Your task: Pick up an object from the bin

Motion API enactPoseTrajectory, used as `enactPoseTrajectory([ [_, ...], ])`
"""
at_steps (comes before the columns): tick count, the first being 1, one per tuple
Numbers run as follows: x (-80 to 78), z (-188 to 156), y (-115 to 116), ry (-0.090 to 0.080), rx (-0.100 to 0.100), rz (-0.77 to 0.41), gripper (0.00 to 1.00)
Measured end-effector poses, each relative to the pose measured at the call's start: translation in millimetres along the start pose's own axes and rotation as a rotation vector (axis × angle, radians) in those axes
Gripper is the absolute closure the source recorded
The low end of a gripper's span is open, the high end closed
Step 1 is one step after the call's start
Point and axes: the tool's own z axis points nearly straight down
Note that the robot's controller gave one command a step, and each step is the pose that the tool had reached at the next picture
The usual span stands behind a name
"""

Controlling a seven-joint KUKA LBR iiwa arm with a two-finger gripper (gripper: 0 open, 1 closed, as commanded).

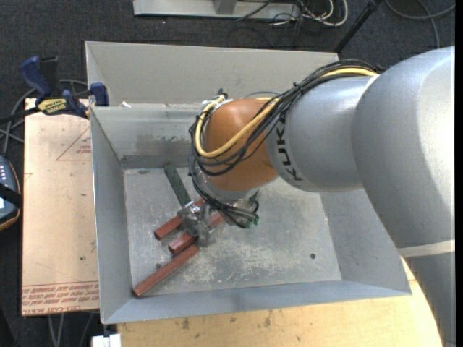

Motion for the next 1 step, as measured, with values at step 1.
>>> enactPoseTrajectory([
  [1,-14.2,-147.8,10.2,-0.011,0.003,0.004,1.0],
])
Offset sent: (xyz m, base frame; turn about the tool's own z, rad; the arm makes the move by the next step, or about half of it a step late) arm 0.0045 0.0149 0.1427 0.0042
